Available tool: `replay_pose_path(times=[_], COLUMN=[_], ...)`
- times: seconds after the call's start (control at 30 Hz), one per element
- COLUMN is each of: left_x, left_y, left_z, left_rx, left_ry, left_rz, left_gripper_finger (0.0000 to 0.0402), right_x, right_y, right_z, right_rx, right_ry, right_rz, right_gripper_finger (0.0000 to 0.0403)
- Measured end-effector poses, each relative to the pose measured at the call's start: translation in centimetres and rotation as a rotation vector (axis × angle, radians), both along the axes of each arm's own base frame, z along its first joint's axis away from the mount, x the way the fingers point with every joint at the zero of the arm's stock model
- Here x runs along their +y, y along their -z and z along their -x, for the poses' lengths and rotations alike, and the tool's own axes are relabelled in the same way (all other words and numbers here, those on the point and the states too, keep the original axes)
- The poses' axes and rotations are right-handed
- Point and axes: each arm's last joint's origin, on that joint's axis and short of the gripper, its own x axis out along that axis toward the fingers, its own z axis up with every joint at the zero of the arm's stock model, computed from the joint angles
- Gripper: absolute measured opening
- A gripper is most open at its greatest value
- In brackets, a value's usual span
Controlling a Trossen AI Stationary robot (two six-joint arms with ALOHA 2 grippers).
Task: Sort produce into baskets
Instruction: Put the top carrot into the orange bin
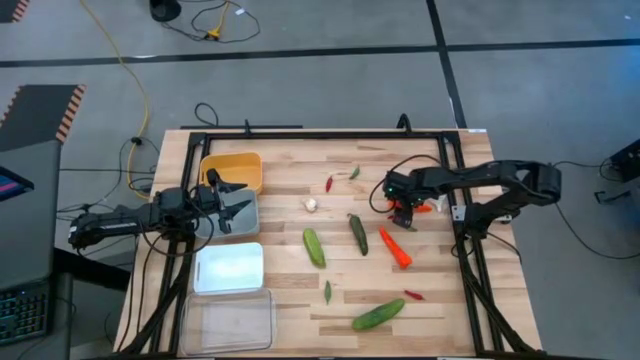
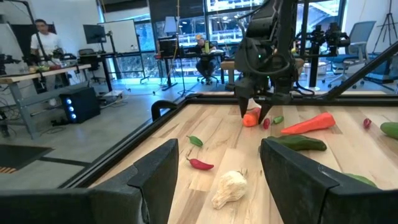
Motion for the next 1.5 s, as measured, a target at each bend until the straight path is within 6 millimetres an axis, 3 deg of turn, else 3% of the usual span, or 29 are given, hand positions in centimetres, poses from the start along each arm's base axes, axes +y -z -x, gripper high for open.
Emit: replay_pose_path(times=[0.4,0.57,0.7,0.87,1.13,1.33,1.5], left_x=[0.0,0.0,0.0,0.0,0.0,0.0,0.1], left_y=[0.0,0.0,-0.3,-0.7,-2.0,-2.5,-3.2], left_z=[0.0,0.0,0.0,0.0,0.3,0.4,-0.1], left_rx=[0.000,-0.009,-0.045,-0.081,-0.219,-0.255,-0.310], left_ry=[0.000,0.001,0.002,0.003,-0.019,-0.019,0.003], left_rz=[0.000,0.012,0.036,0.030,-0.006,-0.009,0.046], left_gripper_finger=[0.0215,0.0215,0.0215,0.0215,0.0215,0.0215,0.0215], right_x=[-0.4,-0.8,-1.3,-2.0,-2.9,-3.0,-2.9], right_y=[-0.8,-2.3,-4.3,-7.3,-12.4,-15.5,-16.8], right_z=[-1.2,-2.3,-3.8,-6.2,-9.9,-10.8,-10.9], right_rx=[-0.038,-0.088,-0.166,-0.360,-0.902,-1.229,-1.363], right_ry=[-0.063,-0.087,-0.087,-0.121,-0.190,-0.251,-0.289], right_rz=[0.025,0.051,0.082,0.167,0.304,0.392,0.427], right_gripper_finger=[0.0163,0.0165,0.0197,0.0202,0.0179,0.0190,0.0190])
